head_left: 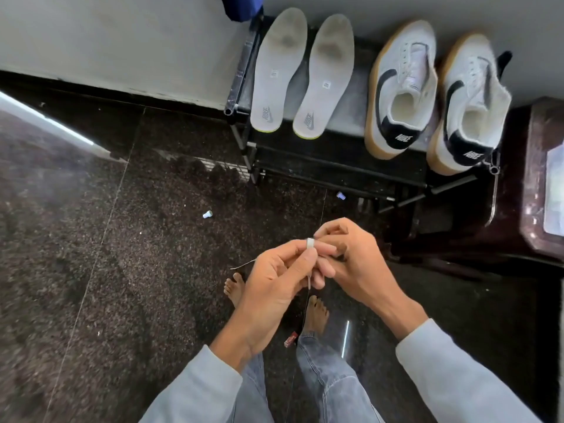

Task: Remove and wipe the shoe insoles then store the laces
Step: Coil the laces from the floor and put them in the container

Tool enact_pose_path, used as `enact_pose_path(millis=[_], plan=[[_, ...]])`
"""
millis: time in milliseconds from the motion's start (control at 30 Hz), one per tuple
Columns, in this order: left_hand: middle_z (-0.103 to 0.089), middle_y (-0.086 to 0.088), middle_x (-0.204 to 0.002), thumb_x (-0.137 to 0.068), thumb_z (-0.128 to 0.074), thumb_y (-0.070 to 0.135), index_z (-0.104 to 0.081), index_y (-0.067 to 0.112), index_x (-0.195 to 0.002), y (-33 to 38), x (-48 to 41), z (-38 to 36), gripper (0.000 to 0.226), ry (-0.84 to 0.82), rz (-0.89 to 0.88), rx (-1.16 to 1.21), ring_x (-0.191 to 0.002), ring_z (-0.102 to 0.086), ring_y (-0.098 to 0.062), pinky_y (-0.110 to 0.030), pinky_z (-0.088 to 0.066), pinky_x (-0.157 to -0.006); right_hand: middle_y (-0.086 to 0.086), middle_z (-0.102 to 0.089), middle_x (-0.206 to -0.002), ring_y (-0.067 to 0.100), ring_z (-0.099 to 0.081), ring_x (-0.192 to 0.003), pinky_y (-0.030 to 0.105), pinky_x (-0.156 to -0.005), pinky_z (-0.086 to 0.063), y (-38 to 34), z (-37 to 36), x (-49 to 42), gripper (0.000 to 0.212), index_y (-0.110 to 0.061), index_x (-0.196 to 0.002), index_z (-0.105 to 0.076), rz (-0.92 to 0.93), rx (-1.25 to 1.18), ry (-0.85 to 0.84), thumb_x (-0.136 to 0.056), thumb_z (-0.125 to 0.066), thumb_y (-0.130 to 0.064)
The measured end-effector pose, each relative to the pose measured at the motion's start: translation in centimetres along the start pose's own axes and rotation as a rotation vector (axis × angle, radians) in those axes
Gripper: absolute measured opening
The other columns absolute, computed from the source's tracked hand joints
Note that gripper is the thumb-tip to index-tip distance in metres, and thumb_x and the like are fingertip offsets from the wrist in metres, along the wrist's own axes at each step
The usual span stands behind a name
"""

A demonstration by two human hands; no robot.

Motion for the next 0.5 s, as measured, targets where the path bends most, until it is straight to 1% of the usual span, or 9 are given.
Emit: enact_pose_path(millis=[67,100,167,200,267,333,400,433,500], plan=[[-0.07,-0.006,-0.083,-0.094,-0.053,0.024,-0.072,0.005,-0.109,0.2,-0.2,-0.5,0.03,0.056,-0.013,0.051,-0.076,-0.059,-0.013,-0.026,-0.053,-0.08,-0.007,-0.068,-0.101,0.008,-0.065,-0.094,0.032,-0.081,-0.055,0.0,-0.7,1.3,0.016,-0.022,-0.091,-0.077,0.046,-0.06,-0.055,-0.092,-0.064,-0.031],[-0.071,-0.006,-0.084,-0.094,-0.053,0.023,-0.072,0.006,-0.109,0.2,-0.5,-0.5,0.029,0.104,-0.014,0.084,-0.077,-0.062,-0.013,-0.027,-0.054,-0.081,-0.006,-0.07,-0.099,0.007,-0.065,-0.091,0.032,-0.08,-0.054,-0.1,-0.9,1.9,0.017,-0.019,-0.091,-0.075,0.057,-0.076,-0.095,-0.093,-0.063,-0.031],[-0.074,-0.006,-0.09,-0.097,-0.053,0.02,-0.072,0.009,-0.109,-0.1,-1.1,-0.2,0.025,0.208,-0.034,0.11,-0.083,-0.067,-0.014,-0.026,-0.057,-0.083,-0.008,-0.068,-0.084,0.008,-0.063,-0.078,0.03,-0.071,-0.051,-0.4,-1.0,3.2,0.018,-0.018,-0.087,-0.068,0.039,-0.08,-0.173,-0.096,-0.061,-0.032],[-0.076,-0.007,-0.094,-0.098,-0.052,0.017,-0.071,0.009,-0.111,-0.4,-1.4,0.0,0.024,0.255,-0.048,0.092,-0.088,-0.07,-0.016,-0.026,-0.057,-0.085,-0.008,-0.065,-0.077,0.009,-0.061,-0.072,0.028,-0.066,-0.05,-0.6,-1.0,3.8,0.02,-0.018,-0.084,-0.065,0.032,-0.081,-0.203,-0.098,-0.059,-0.032],[-0.077,-0.009,-0.102,-0.102,-0.05,0.012,-0.069,0.008,-0.116,-1.0,-2.0,0.4,0.024,0.337,-0.07,0.004,-0.098,-0.073,-0.019,-0.028,-0.057,-0.09,-0.008,-0.061,-0.072,0.011,-0.057,-0.068,0.022,-0.061,-0.045,-1.4,-0.8,4.6,0.024,-0.018,-0.083,-0.06,0.052,-0.074,-0.253,-0.1,-0.055,-0.033],[-0.077,-0.008,-0.105,-0.103,-0.048,0.008,-0.067,0.008,-0.119,-1.5,-2.5,0.6,0.025,0.378,-0.073,-0.109,-0.102,-0.073,-0.019,-0.029,-0.057,-0.091,-0.006,-0.057,-0.071,0.013,-0.053,-0.066,0.024,-0.059,-0.043,-2.6,-0.2,4.9,0.026,-0.017,-0.083,-0.058,0.09,-0.041,-0.283,-0.101,-0.054,-0.035],[-0.077,-0.007,-0.105,-0.103,-0.047,0.006,-0.067,0.008,-0.119,-1.9,-2.8,1.0,0.026,0.349,-0.047,-0.206,-0.1,-0.074,-0.019,-0.029,-0.058,-0.09,-0.008,-0.057,-0.07,0.012,-0.054,-0.065,0.02,-0.058,-0.041,-3.8,1.1,4.3,0.022,-0.018,-0.084,-0.061,0.099,-0.053,-0.236,-0.099,-0.057,-0.033],[-0.077,-0.009,-0.104,-0.103,-0.046,0.004,-0.068,0.007,-0.118,-2.0,-2.8,1.2,0.026,0.305,-0.028,-0.244,-0.1,-0.074,-0.021,-0.03,-0.058,-0.089,-0.01,-0.058,-0.07,0.012,-0.056,-0.066,0.017,-0.058,-0.04,-4.3,1.9,3.7,0.019,-0.018,-0.084,-0.063,0.093,-0.087,-0.194,-0.099,-0.059,-0.03],[-0.076,-0.014,-0.104,-0.102,-0.045,0.0,-0.069,0.003,-0.116,-2.1,-2.7,1.2,0.028,0.184,0.019,-0.288,-0.099,-0.073,-0.028,-0.034,-0.058,-0.089,-0.012,-0.061,-0.071,0.01,-0.06,-0.067,0.015,-0.059,-0.043,-4.9,3.3,2.1,0.014,-0.017,-0.086,-0.067,0.08,-0.133,-0.096,-0.097,-0.063,-0.025]])
Point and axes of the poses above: each hand's wrist, its own x-axis away from the middle knuckle, its own z-axis out of the back of the hand, y = z × x, the point moved 1 cm from there along -x, towards the middle knuckle
